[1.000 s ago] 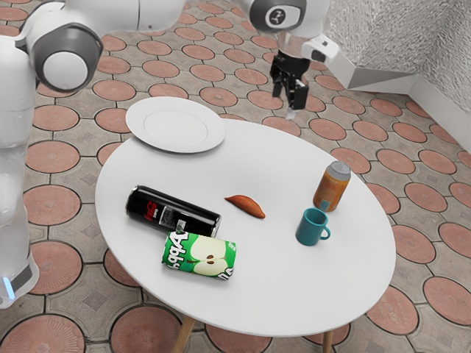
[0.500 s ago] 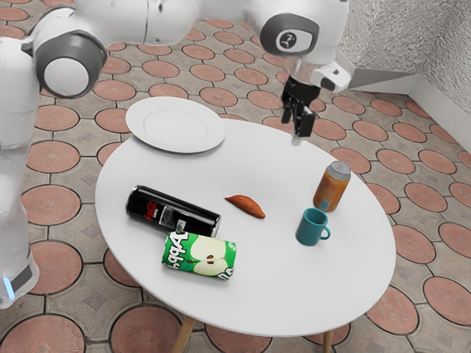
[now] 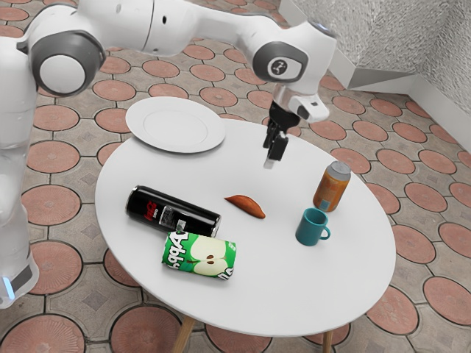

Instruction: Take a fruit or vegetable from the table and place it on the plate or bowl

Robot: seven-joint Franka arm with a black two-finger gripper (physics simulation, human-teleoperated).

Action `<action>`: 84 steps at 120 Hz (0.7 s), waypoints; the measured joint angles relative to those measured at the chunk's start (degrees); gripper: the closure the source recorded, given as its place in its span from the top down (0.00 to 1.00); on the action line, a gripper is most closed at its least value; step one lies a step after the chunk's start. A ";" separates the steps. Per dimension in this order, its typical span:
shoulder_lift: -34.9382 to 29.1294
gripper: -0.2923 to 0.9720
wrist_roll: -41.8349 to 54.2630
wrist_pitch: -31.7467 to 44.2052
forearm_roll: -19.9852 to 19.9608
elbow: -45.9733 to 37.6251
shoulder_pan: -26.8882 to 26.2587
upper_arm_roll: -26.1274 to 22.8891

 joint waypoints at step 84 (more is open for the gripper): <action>-2.33 0.77 38.45 5.16 -5.13 -14.44 -2.43 0.00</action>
